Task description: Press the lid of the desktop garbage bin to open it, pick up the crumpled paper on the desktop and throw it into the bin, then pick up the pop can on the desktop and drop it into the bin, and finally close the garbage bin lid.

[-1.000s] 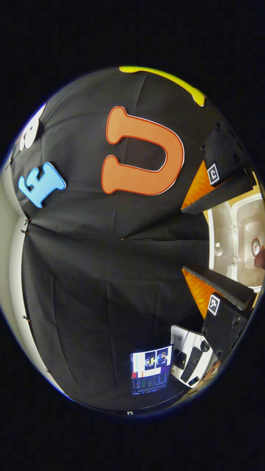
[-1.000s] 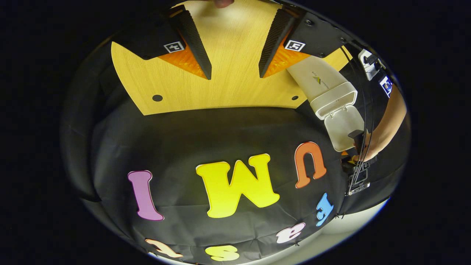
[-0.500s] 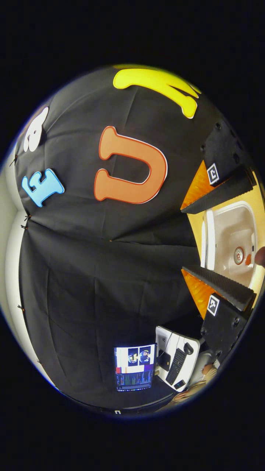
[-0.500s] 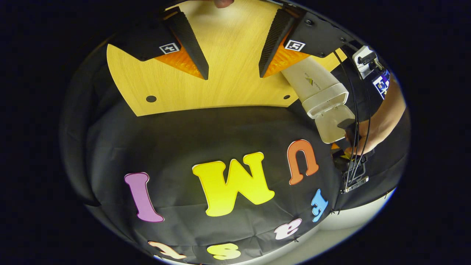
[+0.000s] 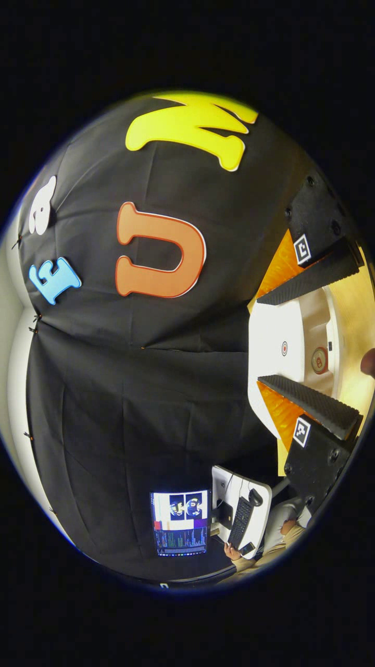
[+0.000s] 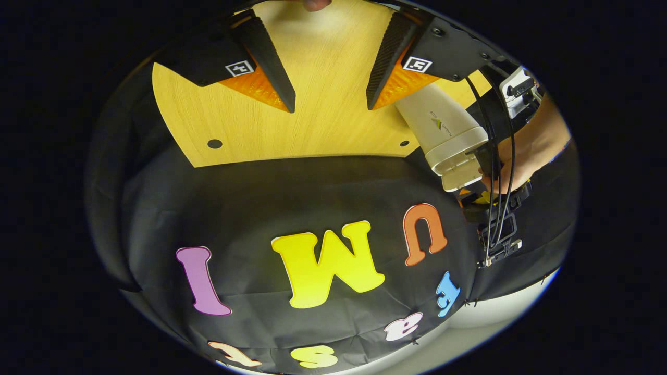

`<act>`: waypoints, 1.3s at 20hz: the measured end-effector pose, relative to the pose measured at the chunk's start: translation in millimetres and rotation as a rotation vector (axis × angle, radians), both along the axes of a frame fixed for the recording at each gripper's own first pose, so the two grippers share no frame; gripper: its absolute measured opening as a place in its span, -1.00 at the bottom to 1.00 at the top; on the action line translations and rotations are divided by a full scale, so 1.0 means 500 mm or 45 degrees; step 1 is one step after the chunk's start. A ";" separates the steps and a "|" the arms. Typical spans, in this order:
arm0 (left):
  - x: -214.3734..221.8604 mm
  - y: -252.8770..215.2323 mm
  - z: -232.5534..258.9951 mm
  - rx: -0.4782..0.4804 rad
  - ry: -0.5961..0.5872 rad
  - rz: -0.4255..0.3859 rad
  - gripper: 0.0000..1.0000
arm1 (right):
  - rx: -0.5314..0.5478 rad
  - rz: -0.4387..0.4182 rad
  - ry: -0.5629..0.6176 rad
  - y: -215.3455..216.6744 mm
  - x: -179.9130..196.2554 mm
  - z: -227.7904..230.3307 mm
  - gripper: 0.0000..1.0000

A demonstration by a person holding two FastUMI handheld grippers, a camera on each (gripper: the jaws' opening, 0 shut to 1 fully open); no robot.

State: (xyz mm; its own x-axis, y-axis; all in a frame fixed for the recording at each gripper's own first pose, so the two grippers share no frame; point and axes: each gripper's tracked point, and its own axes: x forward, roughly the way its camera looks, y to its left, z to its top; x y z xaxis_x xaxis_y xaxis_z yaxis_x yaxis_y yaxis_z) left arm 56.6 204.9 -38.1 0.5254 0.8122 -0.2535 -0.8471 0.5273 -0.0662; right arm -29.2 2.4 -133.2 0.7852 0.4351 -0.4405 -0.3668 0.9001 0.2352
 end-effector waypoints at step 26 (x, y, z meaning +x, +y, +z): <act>0.009 -0.041 0.018 0.309 -0.125 -0.290 0.72 | -0.117 -0.146 -0.200 -0.056 0.033 0.056 0.75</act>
